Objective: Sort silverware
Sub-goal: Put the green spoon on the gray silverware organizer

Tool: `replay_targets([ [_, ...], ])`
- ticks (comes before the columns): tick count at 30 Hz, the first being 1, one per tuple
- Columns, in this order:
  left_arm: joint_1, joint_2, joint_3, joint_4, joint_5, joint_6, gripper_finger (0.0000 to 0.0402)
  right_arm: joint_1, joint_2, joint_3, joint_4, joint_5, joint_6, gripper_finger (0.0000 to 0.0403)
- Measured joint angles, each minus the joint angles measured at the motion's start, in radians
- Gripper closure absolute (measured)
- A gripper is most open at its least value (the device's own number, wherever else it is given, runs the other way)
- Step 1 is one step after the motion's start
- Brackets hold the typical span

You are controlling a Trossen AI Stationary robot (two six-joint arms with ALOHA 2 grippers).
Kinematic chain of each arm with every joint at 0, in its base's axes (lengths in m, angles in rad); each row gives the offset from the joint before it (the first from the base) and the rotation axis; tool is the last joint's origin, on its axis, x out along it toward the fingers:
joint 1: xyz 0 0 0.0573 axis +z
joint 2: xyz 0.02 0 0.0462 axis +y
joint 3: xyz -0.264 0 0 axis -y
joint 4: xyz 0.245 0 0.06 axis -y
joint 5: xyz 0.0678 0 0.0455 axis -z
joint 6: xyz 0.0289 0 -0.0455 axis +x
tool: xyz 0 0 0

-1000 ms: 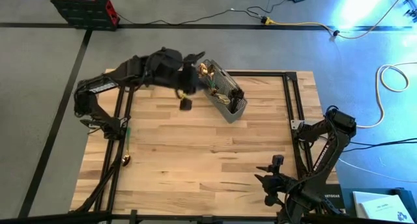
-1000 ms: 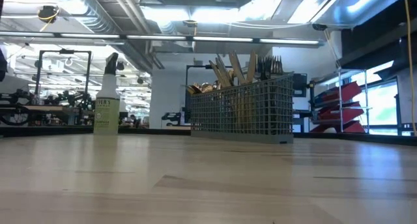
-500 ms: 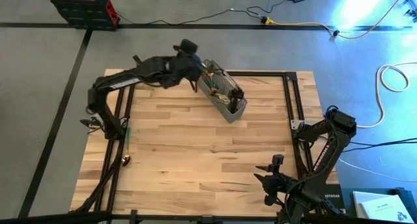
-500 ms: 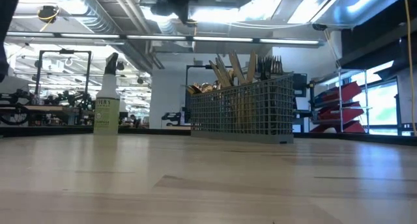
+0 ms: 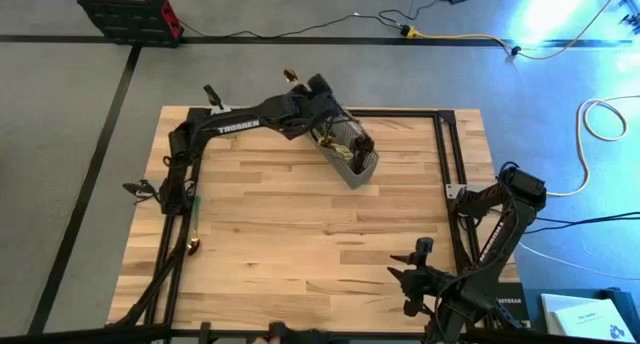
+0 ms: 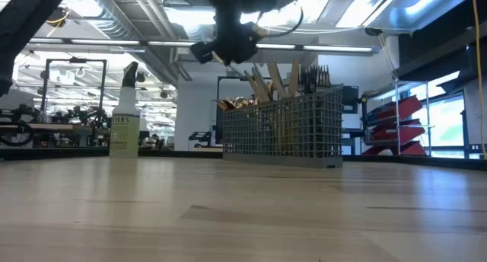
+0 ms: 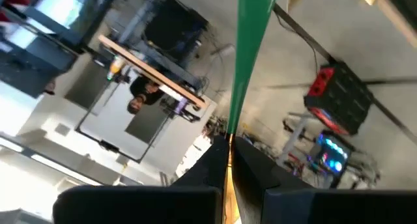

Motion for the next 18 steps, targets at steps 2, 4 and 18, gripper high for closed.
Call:
replay_targets([
  [2, 0.031, 0.003, 0.000, 0.004, -0.002, 0.011, 0.0402, 0.000, 0.000, 0.000, 0.003, 0.000, 0.000, 0.0272],
  [4, 0.060, 0.003, 0.000, 0.014, -0.004, 0.030, 0.0402, 0.000, 0.000, 0.000, 0.009, 0.000, 0.000, 0.0272],
  [18, 0.116, -0.013, 0.000, 0.012, 0.017, 0.048, 0.0402, -0.101, 0.001, 0.001, 0.024, 0.641, -0.125, 0.0272],
])
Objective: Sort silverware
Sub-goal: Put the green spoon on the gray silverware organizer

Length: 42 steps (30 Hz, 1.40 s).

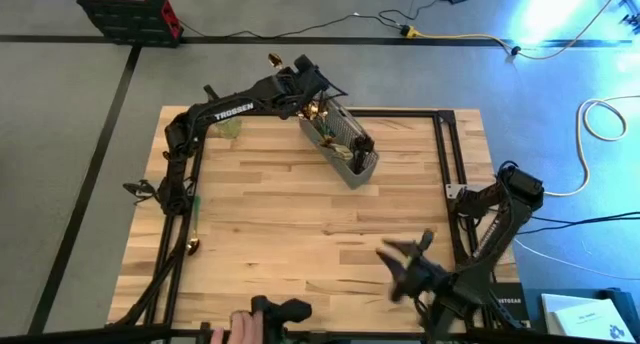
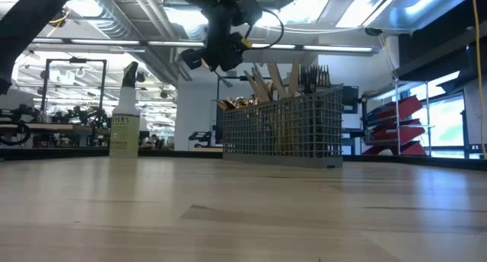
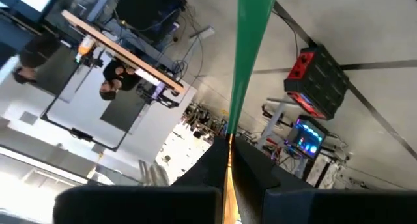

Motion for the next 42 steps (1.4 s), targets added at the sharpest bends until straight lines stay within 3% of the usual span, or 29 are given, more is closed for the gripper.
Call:
replay_targets([
  [4, -0.029, -0.018, 0.001, -0.045, 0.028, 0.011, 0.0402, -0.199, -0.005, -0.009, -0.018, 0.013, -0.027, 0.0289],
  [9, -0.032, -0.026, 0.001, -0.068, 0.126, -0.093, 0.0402, -0.420, -0.013, -0.026, -0.059, -0.045, 0.003, 0.0368],
  [11, -0.028, -0.042, 0.001, -0.076, 0.220, -0.210, 0.0402, -0.430, -0.036, -0.026, -0.076, 0.003, 0.074, 0.0393],
  [13, -0.031, -0.063, 0.001, -0.063, 0.349, -0.368, 0.0402, -0.419, -0.059, -0.021, -0.109, 0.025, 0.096, 0.0393],
  [19, -0.056, -0.170, 0.001, 0.007, 0.726, -0.811, 0.0402, -0.358, -0.126, -0.021, -0.251, 0.025, 0.117, 0.0401],
  [24, -0.090, -0.260, 0.001, 0.100, 1.005, -1.141, 0.0402, -0.402, -0.166, -0.021, -0.269, 0.025, 0.131, 0.0401],
  [28, -0.122, -0.310, 0.001, 0.165, 1.207, -1.318, 0.0402, -0.393, -0.167, -0.021, -0.375, 0.009, 0.154, 0.0402],
  [31, -0.168, -0.318, 0.002, 0.205, 1.255, -1.395, 0.0402, -0.397, -0.170, -0.027, -0.333, -0.126, 0.044, 0.0402],
  [34, -0.216, -0.315, 0.001, 0.224, 1.278, -1.460, 0.0402, -0.402, -0.168, -0.060, -0.163, -0.346, -0.206, 0.0402],
  [37, -0.262, -0.315, 0.001, 0.256, 1.301, -1.525, 0.0402, -0.428, -0.169, -0.127, 0.116, -0.666, -0.483, 0.0403],
  [40, -0.318, -0.315, 0.001, 0.320, 1.300, -1.585, 0.0402, -0.438, -0.167, -0.215, 0.393, -1.021, -0.659, 0.0403],
  [42, -0.364, -0.315, 0.000, 0.404, 1.313, -1.603, 0.0402, -0.418, -0.167, -0.269, 0.605, -1.176, -0.754, 0.0403],
])
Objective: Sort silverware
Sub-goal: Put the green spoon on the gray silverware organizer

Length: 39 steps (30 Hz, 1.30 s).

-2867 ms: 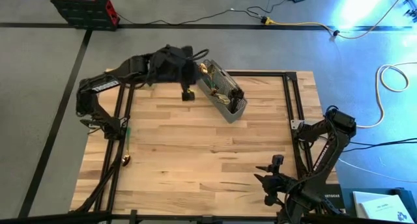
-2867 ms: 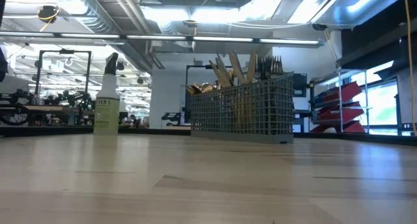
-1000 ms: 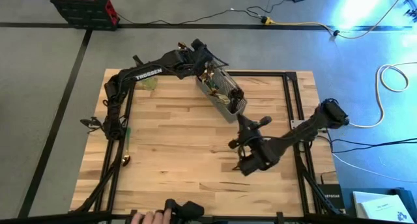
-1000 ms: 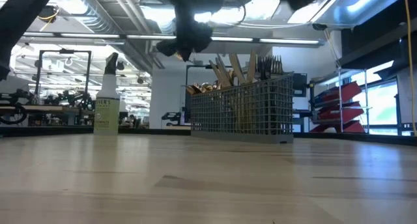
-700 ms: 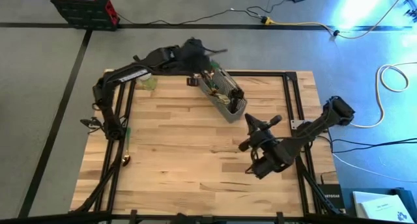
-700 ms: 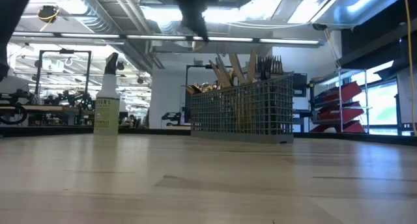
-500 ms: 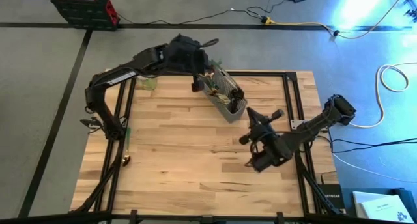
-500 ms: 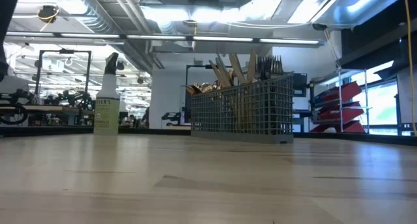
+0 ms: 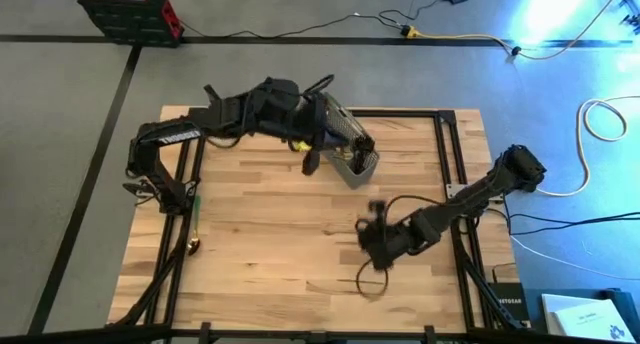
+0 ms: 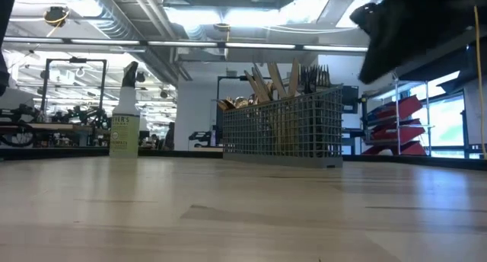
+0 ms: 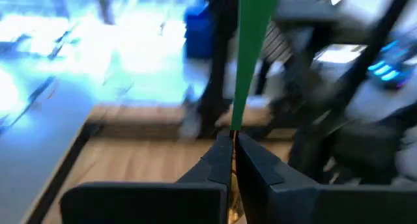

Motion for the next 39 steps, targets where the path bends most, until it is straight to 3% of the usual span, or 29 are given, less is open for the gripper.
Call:
replay_targets([
  [2, -0.049, -0.004, 0.000, 0.076, 0.007, -0.009, 0.0402, 0.044, 0.000, -0.041, 0.209, -0.030, -0.094, 0.0403],
  [4, -0.096, -0.006, -0.001, 0.147, 0.000, -0.005, 0.0402, 0.105, 0.000, -0.080, 0.467, 0.034, -0.236, 0.0403],
  [6, -0.142, -0.007, -0.020, 0.245, -0.044, 0.000, 0.0402, 0.172, -0.001, -0.127, 0.734, 0.186, -0.411, 0.0403],
  [11, -0.248, -0.005, -0.125, 0.601, -0.150, -0.041, 0.0402, 0.311, -0.003, -0.242, 1.314, 0.733, -0.872, 0.0403],
  [14, -0.295, -0.006, -0.219, 0.861, -0.170, -0.072, 0.0402, 0.327, -0.002, -0.256, 1.517, 0.855, -1.095, 0.0403],
  [16, -0.321, -0.005, -0.293, 1.043, -0.199, -0.092, 0.0402, 0.317, -0.003, -0.236, 1.568, 0.869, -1.214, 0.0403],
  [20, -0.357, -0.005, -0.455, 1.367, -0.272, -0.119, 0.0402, 0.278, -0.005, -0.165, 1.508, 0.847, -1.412, 0.0400],
  [30, -0.405, -0.005, -0.794, 2.035, -0.384, -0.095, 0.0402, 0.151, -0.026, 0.008, 1.407, 0.785, -1.605, 0.0382],
  [33, -0.404, -0.005, -0.858, 2.076, -0.433, -0.120, 0.0402, 0.098, -0.034, 0.034, 1.404, 0.727, -1.584, 0.0382],
  [39, -0.395, -0.005, -0.893, 2.079, -0.434, -0.144, 0.0402, 0.031, -0.035, 0.080, 1.369, 0.735, -1.588, 0.0382],
])
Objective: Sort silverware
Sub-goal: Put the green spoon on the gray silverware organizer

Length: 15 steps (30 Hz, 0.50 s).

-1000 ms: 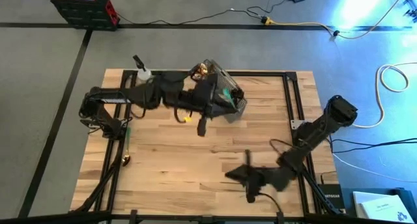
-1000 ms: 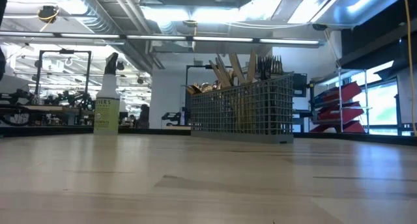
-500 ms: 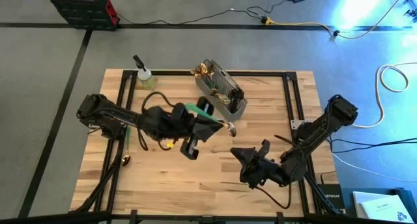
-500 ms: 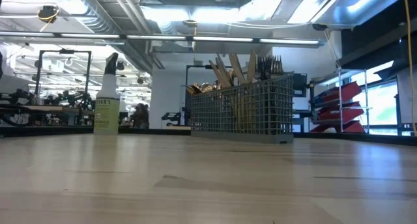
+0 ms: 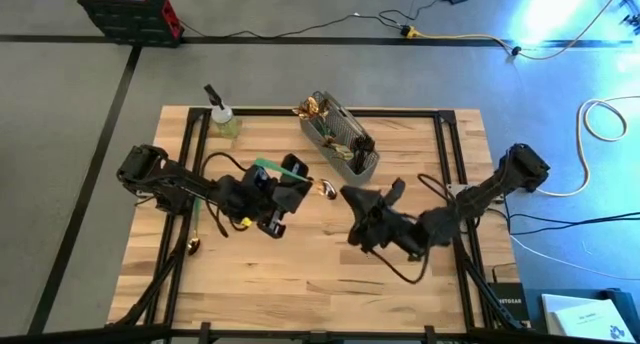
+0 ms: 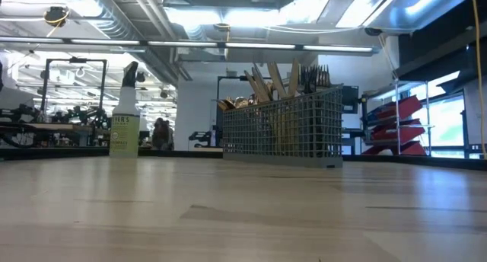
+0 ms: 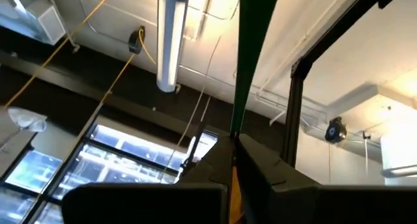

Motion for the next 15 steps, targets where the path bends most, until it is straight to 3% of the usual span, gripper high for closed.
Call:
replay_targets([
  [3, -0.001, 0.000, 0.002, -0.003, 0.013, 0.014, 0.0402, 0.004, -0.001, 0.015, -0.073, -0.082, -0.035, 0.0381],
  [7, 0.001, 0.000, 0.002, -0.001, 0.016, 0.014, 0.0402, 0.005, 0.002, 0.022, -0.093, -0.068, -0.096, 0.0366],
  [15, 0.001, 0.000, 0.002, -0.002, 0.016, 0.014, 0.0402, 0.006, 0.001, 0.024, 0.000, -0.071, -0.172, 0.0252],
])
